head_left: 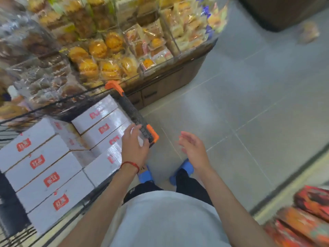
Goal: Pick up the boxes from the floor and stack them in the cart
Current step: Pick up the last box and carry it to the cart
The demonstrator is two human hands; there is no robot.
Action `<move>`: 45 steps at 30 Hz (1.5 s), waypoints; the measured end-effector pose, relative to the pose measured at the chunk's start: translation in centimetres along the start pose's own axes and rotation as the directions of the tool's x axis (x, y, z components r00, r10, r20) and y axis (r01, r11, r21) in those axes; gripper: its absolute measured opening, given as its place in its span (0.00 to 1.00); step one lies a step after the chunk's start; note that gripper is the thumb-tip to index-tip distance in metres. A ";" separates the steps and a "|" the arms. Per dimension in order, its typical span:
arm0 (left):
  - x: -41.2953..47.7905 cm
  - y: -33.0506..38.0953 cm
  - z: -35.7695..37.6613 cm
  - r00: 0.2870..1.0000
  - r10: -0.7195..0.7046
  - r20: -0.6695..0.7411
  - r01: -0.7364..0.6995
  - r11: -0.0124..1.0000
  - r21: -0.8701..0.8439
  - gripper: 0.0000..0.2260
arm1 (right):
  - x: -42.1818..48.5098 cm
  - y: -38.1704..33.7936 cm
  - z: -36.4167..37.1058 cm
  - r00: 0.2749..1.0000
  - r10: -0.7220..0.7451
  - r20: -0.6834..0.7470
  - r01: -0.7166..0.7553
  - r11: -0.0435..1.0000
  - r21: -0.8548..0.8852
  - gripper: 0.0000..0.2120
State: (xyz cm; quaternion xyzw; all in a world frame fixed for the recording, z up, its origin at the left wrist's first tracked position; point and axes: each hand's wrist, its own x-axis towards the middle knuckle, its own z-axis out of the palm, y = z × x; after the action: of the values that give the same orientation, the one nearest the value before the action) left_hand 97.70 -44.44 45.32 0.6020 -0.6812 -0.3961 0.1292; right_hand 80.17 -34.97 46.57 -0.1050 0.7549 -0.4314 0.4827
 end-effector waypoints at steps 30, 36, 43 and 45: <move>18.2 51.5 39.3 0.708 0.444 0.549 -0.390 0.894 -0.221 0.17 | 21.7 -12.5 -50.3 0.868 0.196 -0.457 0.148 0.775 0.614 0.07; 24.8 63.3 48.1 0.654 0.433 0.620 -0.367 0.899 -0.240 0.15 | 30.6 -19.4 -59.7 0.812 0.260 -0.522 0.171 0.750 0.639 0.09; 31.1 76.7 58.2 0.596 0.426 0.680 -0.354 0.900 -0.254 0.14 | 38.7 -24.7 -72.0 0.750 0.303 -0.588 0.241 0.703 0.669 0.09; 33.1 80.2 61.6 0.593 0.418 0.688 -0.354 0.903 -0.243 0.14 | 41.3 -25.9 -76.1 0.742 0.304 -0.598 0.264 0.687 0.677 0.09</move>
State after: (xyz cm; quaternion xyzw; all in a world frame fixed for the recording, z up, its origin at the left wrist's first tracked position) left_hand -8.09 -54.37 50.86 0.2273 -0.7728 -0.5909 -0.0443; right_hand -10.02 -32.57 52.00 0.2660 0.6422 -0.6950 0.1837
